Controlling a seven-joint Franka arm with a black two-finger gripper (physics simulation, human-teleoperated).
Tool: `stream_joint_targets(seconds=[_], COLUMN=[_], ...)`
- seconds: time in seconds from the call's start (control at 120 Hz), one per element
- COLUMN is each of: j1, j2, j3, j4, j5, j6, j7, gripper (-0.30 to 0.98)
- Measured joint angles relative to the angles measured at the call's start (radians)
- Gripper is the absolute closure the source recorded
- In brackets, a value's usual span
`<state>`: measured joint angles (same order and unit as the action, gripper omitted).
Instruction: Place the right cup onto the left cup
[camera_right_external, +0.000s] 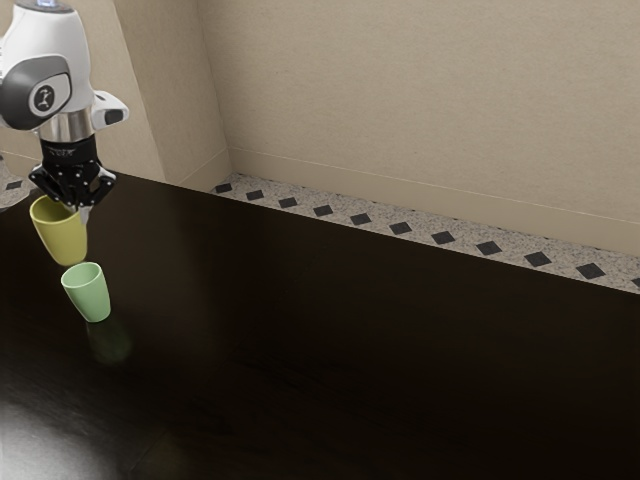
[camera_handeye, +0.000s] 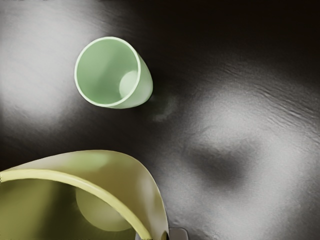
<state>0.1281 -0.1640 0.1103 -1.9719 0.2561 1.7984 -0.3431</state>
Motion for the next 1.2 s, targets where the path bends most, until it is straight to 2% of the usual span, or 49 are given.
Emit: stream_joint_targets(seconds=[0.183, 0.55, 0.925, 1.2], j1=[-0.002, 0.028, 0.013, 0.029], j2=[0.095, 0.209, 0.324, 0.367], j3=[0.034, 0.104, 0.161, 0.191], j4=[0.098, 0.166, 0.245, 0.254], j5=[-0.001, -0.038, -0.170, -0.213], j6=[0.029, 0.083, 0.097, 0.103], j7=[0.047, 0.154, 0.293, 0.380], gripper=[0.79, 0.79, 0.79, 0.79])
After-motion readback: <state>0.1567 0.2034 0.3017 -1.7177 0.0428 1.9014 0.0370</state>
